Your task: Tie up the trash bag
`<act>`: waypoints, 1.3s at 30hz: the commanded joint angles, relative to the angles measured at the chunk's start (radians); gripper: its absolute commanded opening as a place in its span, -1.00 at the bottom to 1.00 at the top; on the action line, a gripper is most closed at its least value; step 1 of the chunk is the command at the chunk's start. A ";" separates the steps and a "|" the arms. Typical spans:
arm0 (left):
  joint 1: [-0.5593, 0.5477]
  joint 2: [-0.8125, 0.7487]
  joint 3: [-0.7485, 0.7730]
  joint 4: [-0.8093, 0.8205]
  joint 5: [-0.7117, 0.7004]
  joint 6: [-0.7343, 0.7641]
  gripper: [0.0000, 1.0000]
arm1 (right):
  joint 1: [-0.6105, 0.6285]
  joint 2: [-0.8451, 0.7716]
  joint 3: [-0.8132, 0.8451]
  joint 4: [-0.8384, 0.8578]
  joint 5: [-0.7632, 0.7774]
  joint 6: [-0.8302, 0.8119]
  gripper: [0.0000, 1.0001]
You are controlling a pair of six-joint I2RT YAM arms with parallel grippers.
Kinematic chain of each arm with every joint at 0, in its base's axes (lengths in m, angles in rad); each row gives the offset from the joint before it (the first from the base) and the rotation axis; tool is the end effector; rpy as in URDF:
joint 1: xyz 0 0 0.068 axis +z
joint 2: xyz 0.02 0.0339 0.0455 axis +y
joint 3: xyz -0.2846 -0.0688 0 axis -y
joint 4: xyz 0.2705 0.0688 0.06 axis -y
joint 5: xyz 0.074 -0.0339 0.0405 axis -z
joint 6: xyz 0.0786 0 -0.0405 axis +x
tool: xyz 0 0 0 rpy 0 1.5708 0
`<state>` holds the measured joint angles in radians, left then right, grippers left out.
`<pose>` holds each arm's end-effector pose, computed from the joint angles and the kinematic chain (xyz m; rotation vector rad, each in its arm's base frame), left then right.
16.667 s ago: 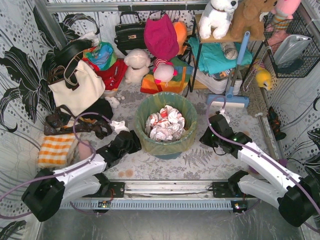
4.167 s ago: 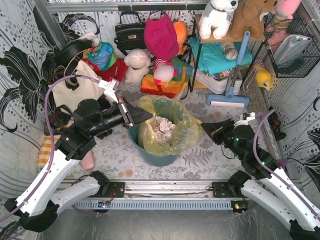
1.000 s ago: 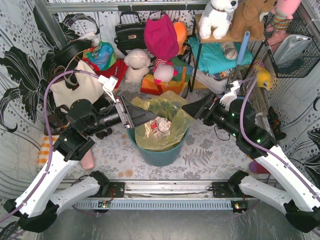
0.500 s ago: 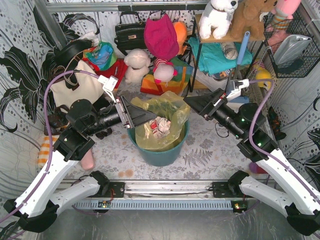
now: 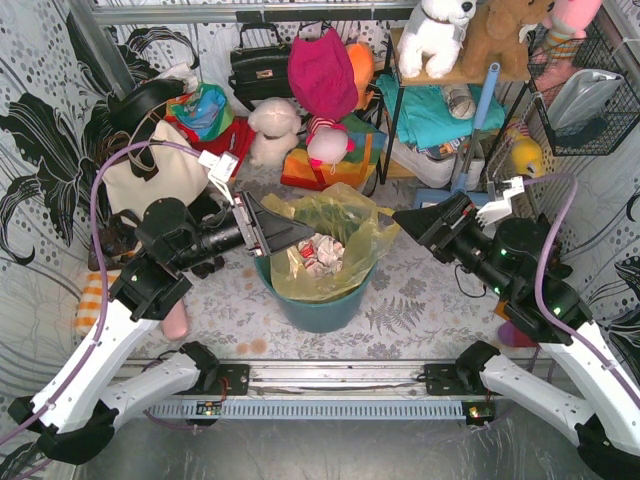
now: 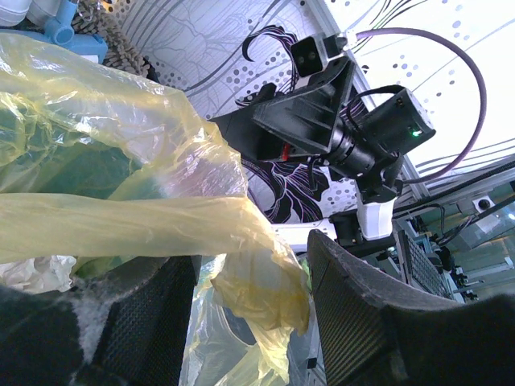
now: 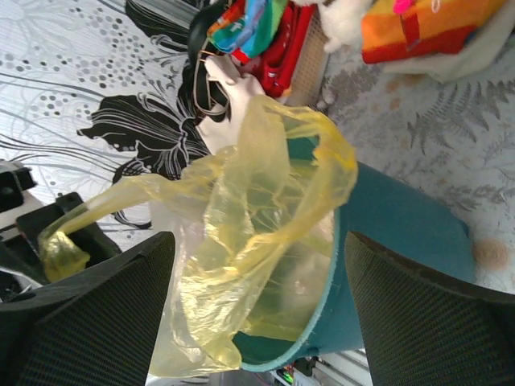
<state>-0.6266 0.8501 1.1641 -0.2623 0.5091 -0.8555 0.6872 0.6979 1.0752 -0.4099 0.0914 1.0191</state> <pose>0.1504 -0.1562 0.4753 0.2663 1.7270 -1.5216 0.1464 0.1109 0.4469 0.3655 1.7131 1.2234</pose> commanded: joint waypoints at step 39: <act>0.007 0.193 0.580 -0.069 -0.256 0.234 0.20 | 0.006 0.358 0.344 0.856 -0.303 -0.341 0.52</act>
<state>-0.6262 1.0222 1.6356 -0.3126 0.3061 -0.7151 0.6888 1.0630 1.3342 0.4541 -0.1894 0.8101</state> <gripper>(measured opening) 0.594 0.766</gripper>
